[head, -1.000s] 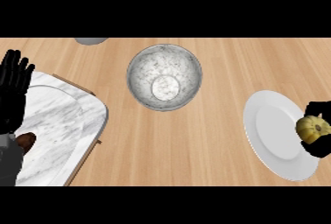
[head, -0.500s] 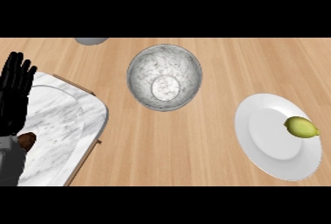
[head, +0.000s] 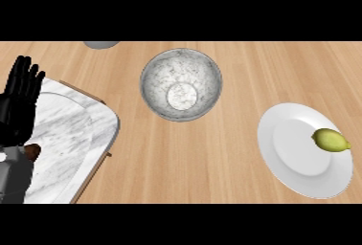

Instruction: Pick the squash from the plate and place it in the bowl

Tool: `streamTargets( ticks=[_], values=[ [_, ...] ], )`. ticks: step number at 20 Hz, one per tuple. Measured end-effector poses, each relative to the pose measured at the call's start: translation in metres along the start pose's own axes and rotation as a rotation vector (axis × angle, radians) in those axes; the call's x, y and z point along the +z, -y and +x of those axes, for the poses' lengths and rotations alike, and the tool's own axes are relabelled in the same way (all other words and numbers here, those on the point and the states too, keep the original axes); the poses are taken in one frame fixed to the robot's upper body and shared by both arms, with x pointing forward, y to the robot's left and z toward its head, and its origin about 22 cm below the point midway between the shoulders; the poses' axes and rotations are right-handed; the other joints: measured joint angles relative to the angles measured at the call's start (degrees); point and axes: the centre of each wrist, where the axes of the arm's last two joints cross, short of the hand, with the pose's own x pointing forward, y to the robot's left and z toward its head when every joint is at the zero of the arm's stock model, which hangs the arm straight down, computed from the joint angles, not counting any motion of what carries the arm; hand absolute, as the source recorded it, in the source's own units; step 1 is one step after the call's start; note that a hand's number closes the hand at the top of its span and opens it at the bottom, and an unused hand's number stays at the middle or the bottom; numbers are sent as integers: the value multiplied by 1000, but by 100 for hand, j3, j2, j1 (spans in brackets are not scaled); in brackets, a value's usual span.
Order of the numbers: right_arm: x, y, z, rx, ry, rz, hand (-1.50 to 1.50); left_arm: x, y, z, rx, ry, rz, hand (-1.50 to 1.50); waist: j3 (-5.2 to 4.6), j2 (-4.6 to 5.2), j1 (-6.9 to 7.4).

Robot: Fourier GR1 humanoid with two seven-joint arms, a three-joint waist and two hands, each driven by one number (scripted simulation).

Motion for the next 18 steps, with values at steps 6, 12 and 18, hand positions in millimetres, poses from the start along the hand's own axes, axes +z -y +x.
streamTargets(
  ticks=[6, 12, 18],
  values=[
    [-15, 13, 56, -157, 70, 7, 150, -4, 2, -1, 2, 1, -15, 0, -2, 17, 86],
    [-44, 3, 117, -215, 79, 55, 150, -12, 2, 3, 6, 11, -19, 0, -1, 33, 139],
    [-79, -22, 170, -204, 83, 144, 150, -7, 1, 9, 12, 13, -28, 0, 2, 40, 188]
  ],
)
